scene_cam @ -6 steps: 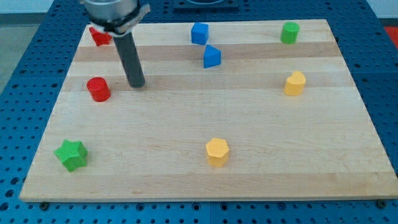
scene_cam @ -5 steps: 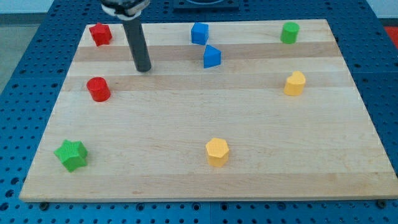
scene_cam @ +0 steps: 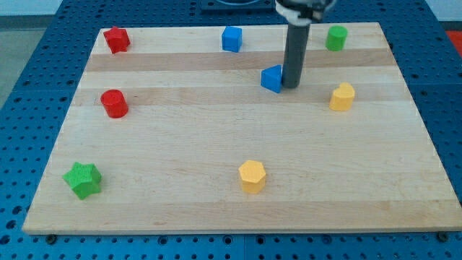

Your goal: Push the blue triangle bottom right of the board

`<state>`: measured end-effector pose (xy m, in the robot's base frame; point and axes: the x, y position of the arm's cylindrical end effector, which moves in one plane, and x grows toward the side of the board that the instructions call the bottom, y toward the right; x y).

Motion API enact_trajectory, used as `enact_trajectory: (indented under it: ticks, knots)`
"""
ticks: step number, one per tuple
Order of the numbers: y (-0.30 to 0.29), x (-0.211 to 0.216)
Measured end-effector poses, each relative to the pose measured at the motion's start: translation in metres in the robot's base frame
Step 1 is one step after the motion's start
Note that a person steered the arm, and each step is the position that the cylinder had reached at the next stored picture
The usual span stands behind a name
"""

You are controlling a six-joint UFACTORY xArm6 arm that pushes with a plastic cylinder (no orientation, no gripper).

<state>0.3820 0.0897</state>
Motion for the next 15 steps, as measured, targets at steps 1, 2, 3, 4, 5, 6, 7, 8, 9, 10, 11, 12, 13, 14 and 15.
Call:
enact_trajectory:
  ticks: [1, 2, 3, 4, 5, 6, 7, 8, 9, 10, 11, 12, 13, 14, 15]
  knots:
    - [0.0, -0.005]
    - [0.0, -0.056]
    - [-0.016, -0.077]
    - [-0.056, -0.022]
    - [-0.062, 0.041]
    - [-0.06, 0.038]
    - [-0.06, 0.009]
    - [-0.04, 0.001]
    - [0.034, 0.057]
    - [0.092, 0.108]
    - [0.074, 0.113]
    - [0.06, 0.094]
    - [0.071, 0.074]
    - [0.105, 0.097]
    - [0.122, 0.143]
